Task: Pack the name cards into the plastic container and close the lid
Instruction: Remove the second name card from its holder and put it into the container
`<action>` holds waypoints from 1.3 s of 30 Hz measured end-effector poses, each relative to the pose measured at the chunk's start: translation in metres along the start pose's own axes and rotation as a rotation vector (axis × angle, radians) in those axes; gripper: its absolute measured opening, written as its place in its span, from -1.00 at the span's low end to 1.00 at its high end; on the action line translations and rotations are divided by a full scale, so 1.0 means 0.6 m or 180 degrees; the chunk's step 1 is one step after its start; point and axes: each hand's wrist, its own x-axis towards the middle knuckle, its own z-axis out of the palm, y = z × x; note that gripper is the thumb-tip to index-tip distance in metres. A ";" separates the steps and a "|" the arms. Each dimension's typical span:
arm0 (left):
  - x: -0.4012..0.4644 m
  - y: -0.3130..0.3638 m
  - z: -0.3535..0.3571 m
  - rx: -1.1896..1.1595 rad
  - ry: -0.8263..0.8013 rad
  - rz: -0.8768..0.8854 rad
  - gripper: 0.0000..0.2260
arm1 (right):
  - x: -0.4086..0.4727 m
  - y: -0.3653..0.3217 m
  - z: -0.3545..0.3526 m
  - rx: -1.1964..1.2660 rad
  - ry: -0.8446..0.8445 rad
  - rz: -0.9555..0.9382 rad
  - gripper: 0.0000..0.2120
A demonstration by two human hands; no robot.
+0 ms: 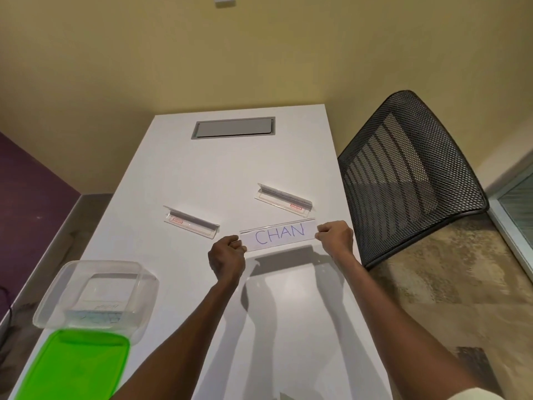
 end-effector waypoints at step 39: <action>0.079 -0.094 0.078 0.0630 -0.0762 0.0072 -0.66 | 0.046 0.125 0.098 0.0007 -0.0575 0.0820 -0.70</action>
